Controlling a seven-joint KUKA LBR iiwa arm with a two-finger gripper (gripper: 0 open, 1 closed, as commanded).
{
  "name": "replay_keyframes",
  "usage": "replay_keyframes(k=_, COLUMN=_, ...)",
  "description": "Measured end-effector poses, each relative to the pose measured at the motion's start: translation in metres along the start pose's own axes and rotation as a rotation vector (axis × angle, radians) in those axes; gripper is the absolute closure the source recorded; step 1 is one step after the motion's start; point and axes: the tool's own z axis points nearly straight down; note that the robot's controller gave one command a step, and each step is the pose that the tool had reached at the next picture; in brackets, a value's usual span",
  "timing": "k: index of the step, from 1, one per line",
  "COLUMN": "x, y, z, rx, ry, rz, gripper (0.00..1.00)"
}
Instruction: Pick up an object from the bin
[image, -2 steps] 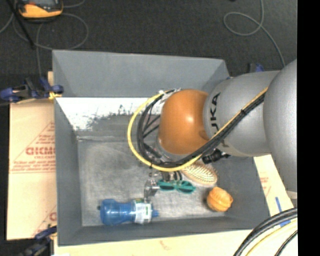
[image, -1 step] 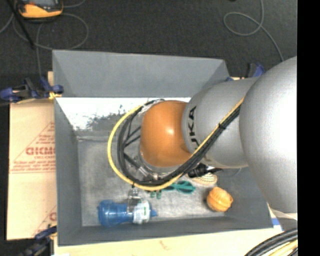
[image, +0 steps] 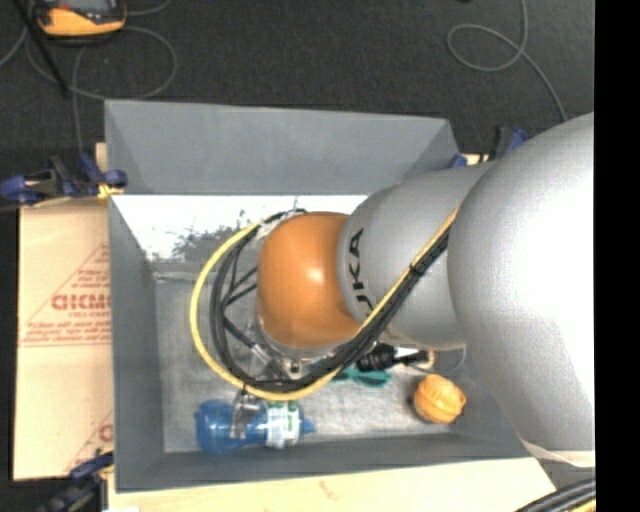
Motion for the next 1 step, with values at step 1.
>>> replay_keyframes(k=1, x=0.0070, y=-0.0265, z=-0.0038, rx=0.006, ry=0.000, rz=-0.091, gripper=0.00)
